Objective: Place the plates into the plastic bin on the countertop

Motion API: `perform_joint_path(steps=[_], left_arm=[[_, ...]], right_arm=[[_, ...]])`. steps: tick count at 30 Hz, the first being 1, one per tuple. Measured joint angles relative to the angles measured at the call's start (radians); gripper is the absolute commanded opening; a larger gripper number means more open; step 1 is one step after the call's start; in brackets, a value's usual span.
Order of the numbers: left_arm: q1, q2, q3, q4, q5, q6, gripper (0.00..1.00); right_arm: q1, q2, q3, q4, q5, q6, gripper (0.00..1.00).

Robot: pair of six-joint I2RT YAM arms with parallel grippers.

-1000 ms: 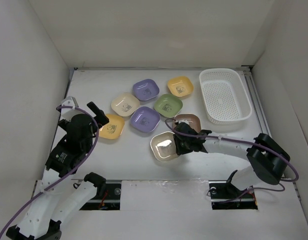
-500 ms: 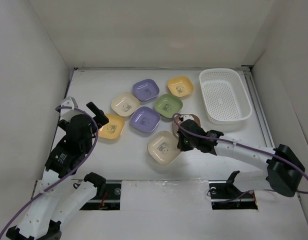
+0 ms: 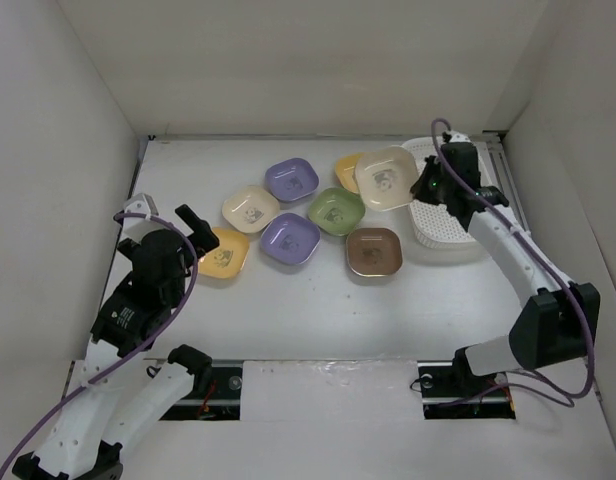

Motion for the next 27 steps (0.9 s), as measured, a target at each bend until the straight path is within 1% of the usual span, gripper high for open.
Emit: perform_joint_path(steps=[5, 8, 14, 18, 19, 21, 22, 23, 26, 27], left_arm=[[0.0, -0.001, -0.002, 0.003, 0.01, 0.011, 1.0], [0.0, -0.001, -0.002, 0.004, 0.018, 0.014, 1.0], [0.0, -0.002, -0.011, 0.01, 0.032, 0.021, 1.0], [0.0, -0.002, -0.014, 0.012, 0.034, 0.023, 1.0], [0.0, -0.002, -0.014, 0.012, 0.034, 0.024, 1.0], [0.0, -0.002, -0.015, 0.012, 0.034, 0.024, 1.0], [0.0, -0.002, -0.015, 0.011, 0.036, 0.025, 1.0], [0.0, -0.002, -0.015, 0.012, 0.037, 0.024, 1.0], [0.0, -0.002, -0.015, 0.012, 0.041, 0.029, 1.0], [0.0, -0.002, -0.015, 0.011, 0.042, 0.031, 1.0]], right_arm=[[-0.205, 0.095, 0.07, 0.031, -0.063, -0.002, 0.0], [-0.286, 0.197, 0.134, 0.043, -0.088, 0.002, 0.0], [-0.391, 0.431, 0.266, 0.075, -0.128, 0.018, 0.0], [-0.441, 0.566, 0.308, 0.092, -0.161, 0.037, 0.0], [-0.452, 0.6, 0.319, 0.091, -0.167, 0.043, 0.02], [-0.465, 0.651, 0.341, 0.089, -0.172, 0.047, 0.1], [-0.468, 0.674, 0.354, 0.088, -0.174, 0.048, 0.34], [-0.471, 0.695, 0.367, 0.089, -0.175, 0.051, 0.46], [-0.468, 0.716, 0.38, 0.086, -0.183, 0.049, 0.65], [-0.465, 0.711, 0.38, 0.087, -0.181, 0.05, 0.79]])
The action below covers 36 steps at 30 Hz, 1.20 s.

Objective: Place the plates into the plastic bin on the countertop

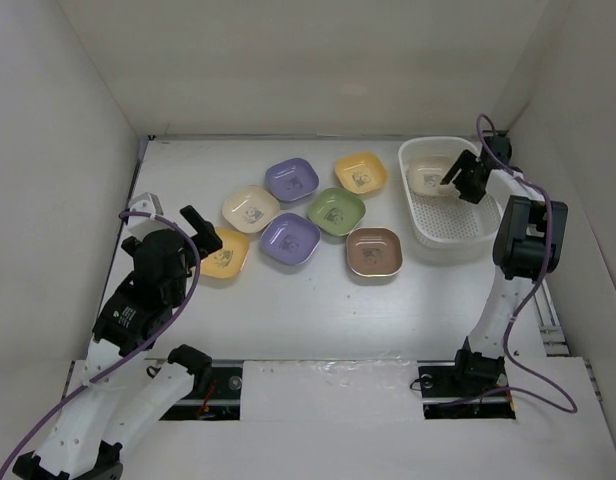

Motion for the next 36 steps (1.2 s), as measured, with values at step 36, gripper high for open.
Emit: perform_joint_path(steps=[36], left_arm=[[0.0, 0.001, 0.0, 0.022, 0.017, 0.002, 1.0]], right_arm=[[0.93, -0.467, -0.627, 0.082, 0.334, -0.075, 0.71]])
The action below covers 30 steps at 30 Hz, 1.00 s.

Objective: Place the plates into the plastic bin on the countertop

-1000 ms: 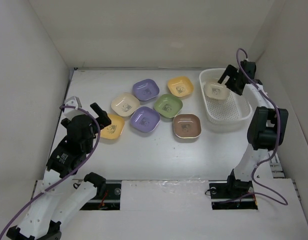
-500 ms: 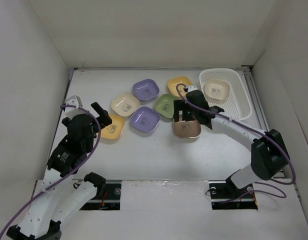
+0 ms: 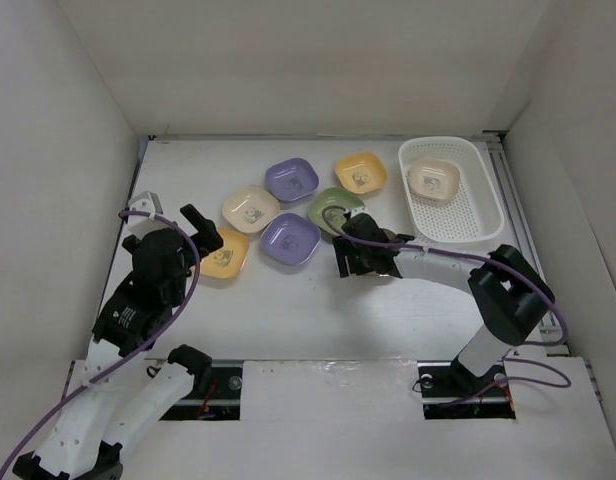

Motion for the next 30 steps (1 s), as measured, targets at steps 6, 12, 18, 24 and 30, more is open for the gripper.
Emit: perform_joint_path(steps=[6, 12, 18, 24, 30], left_arm=[[0.0, -0.003, 0.0, 0.001, 0.0, 0.0, 1.0], [0.0, -0.006, 0.0, 0.001, 0.0, 0.0, 1.0], [0.0, -0.013, 0.0, 0.001, -0.001, 0.0, 1.0], [0.0, -0.013, 0.0, 0.001, -0.001, 0.0, 1.0], [0.0, -0.013, 0.0, 0.001, -0.001, 0.0, 1.0]], right_arm=[[0.013, 0.026, -0.016, 0.019, 0.0, 0.021, 0.28], [0.087, 0.0, -0.019, 0.041, 0.074, 0.004, 0.0], [0.182, -0.134, -0.058, -0.029, 0.097, 0.044, 0.0], [0.206, -0.33, 0.01, -0.214, 0.146, 0.065, 0.0], [0.015, -0.282, 0.367, -0.276, 0.161, -0.05, 0.0]])
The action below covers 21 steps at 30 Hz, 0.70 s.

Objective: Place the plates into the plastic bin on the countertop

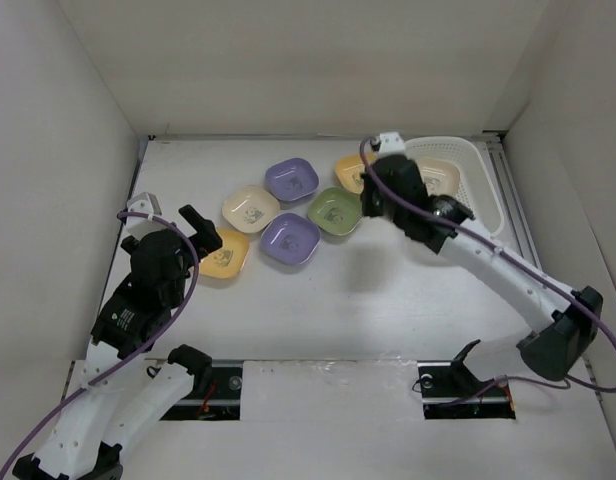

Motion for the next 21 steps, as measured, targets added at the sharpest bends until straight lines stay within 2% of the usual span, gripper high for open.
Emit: perform_joint_path(steps=[3, 9, 14, 21], left_arm=[[0.0, -0.001, 0.0, 0.0, 0.0, 0.0, 1.0], [0.0, -0.021, 0.0, 0.0, -0.005, 0.0, 1.0], [0.0, -0.027, -0.004, 0.001, -0.006, 0.0, 1.0], [0.0, -0.026, -0.006, 0.001, -0.006, 0.0, 1.0]], right_arm=[[-0.15, 0.124, 0.214, -0.024, 0.013, -0.073, 0.0], [-0.422, 0.488, 0.625, -0.106, 0.042, -0.204, 0.0], [-0.549, 0.678, 0.719, -0.142, 0.04, -0.311, 0.0], [-0.584, 0.795, 0.716, -0.153, -0.014, -0.412, 0.0]])
